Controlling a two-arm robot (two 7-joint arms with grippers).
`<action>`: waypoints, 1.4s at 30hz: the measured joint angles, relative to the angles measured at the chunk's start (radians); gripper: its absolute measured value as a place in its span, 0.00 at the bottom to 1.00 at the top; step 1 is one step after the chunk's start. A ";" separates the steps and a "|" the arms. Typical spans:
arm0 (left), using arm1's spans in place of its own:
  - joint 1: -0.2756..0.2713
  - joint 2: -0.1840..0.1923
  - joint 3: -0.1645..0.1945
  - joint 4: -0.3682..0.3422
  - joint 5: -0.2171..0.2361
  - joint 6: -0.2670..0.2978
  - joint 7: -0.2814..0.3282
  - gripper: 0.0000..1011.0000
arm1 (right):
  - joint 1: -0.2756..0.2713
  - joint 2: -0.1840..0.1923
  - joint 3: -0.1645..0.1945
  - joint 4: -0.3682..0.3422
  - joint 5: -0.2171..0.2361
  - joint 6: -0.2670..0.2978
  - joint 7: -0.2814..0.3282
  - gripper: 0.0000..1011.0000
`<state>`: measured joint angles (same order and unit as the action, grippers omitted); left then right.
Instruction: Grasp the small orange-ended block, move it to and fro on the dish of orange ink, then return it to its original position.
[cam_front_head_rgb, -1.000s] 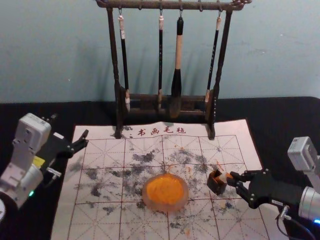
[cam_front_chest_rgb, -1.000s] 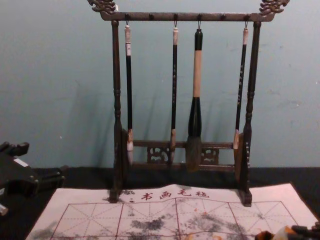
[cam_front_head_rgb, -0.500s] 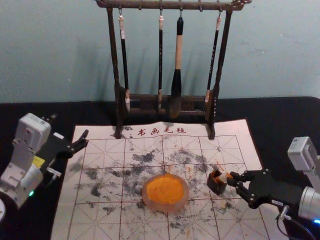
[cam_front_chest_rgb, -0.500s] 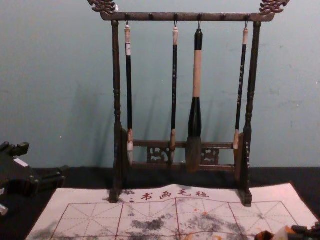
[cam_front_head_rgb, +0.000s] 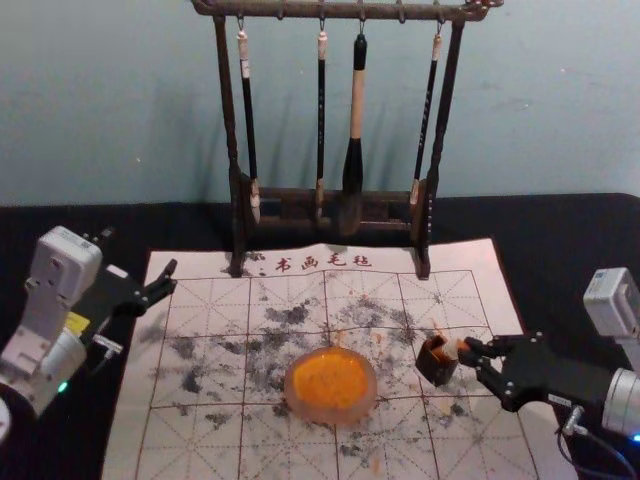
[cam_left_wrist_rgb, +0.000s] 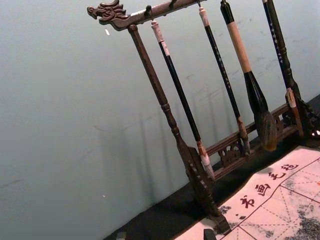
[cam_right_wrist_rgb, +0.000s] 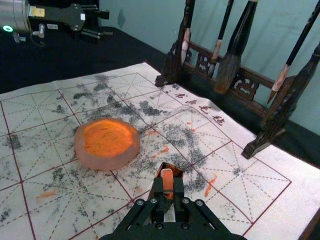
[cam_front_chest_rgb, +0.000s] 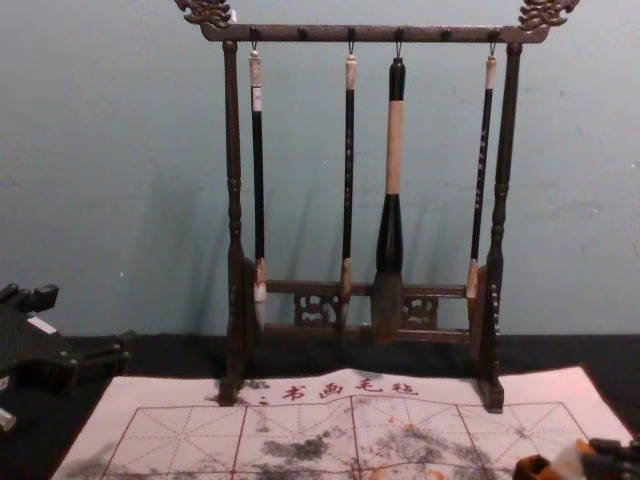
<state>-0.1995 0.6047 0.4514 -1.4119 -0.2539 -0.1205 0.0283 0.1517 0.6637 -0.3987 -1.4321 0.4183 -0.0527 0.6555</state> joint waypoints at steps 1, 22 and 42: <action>0.000 0.000 0.000 0.000 0.000 0.000 0.000 0.99 | -0.002 0.001 0.003 -0.003 0.003 0.000 0.000 0.08; 0.000 0.000 0.000 0.000 0.000 0.000 0.000 0.99 | -0.048 0.070 0.067 -0.154 0.033 0.039 -0.038 0.08; 0.000 0.000 0.000 0.000 0.000 0.000 0.000 0.99 | 0.120 0.070 -0.049 -0.181 0.006 0.191 0.027 0.08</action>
<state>-0.1995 0.6046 0.4514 -1.4119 -0.2539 -0.1205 0.0283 0.2721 0.7339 -0.4477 -1.6130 0.4240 0.1382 0.6822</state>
